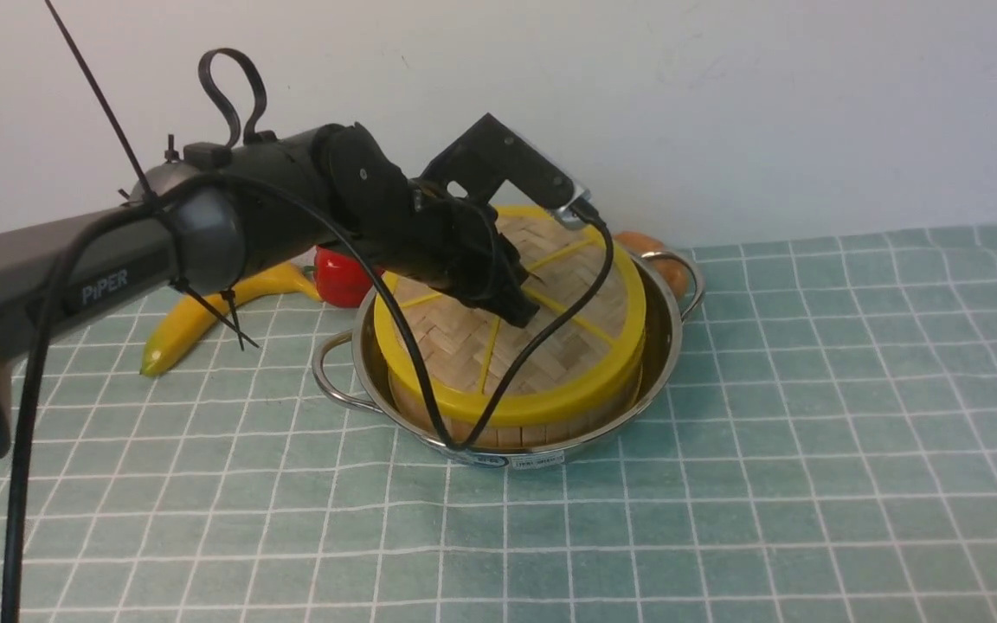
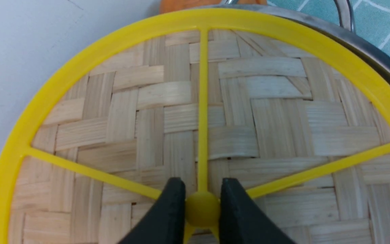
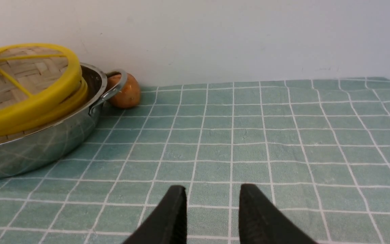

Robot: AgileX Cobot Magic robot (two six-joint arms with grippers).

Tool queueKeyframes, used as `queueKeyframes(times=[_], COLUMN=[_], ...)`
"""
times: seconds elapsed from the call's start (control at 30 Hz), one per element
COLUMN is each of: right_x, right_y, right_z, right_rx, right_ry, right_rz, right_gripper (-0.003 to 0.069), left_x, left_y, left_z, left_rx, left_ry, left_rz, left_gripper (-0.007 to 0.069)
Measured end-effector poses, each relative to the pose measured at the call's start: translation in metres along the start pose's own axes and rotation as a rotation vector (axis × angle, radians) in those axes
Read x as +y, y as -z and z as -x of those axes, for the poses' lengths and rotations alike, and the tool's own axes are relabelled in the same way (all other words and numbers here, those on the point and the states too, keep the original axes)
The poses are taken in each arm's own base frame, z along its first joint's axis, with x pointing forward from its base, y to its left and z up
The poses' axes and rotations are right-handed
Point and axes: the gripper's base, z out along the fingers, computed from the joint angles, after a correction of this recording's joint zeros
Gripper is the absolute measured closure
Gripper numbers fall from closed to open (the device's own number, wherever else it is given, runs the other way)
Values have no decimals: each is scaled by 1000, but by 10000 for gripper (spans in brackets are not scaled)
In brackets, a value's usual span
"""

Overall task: Place the steamer in the pot on the blue tablecloth, and put the lid on the steamer.
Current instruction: 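Place the yellow bamboo steamer lid onto the steamer in the pot with the left gripper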

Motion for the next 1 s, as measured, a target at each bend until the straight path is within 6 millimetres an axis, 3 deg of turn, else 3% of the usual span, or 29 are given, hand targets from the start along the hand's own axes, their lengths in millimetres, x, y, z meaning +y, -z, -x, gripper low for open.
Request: queueKeyframes(times=[0.2, 1.0], right_x=[0, 0], right_y=[0, 0], right_z=[0, 0], right_rx=[0, 0], right_ry=[0, 0], right_rz=[0, 0], right_gripper=[419, 419], left_x=[12, 9], left_y=[7, 7], left_z=[-4, 2], left_rx=[4, -58], left_ry=[27, -17], left_rz=[19, -13], left_gripper=[505, 505])
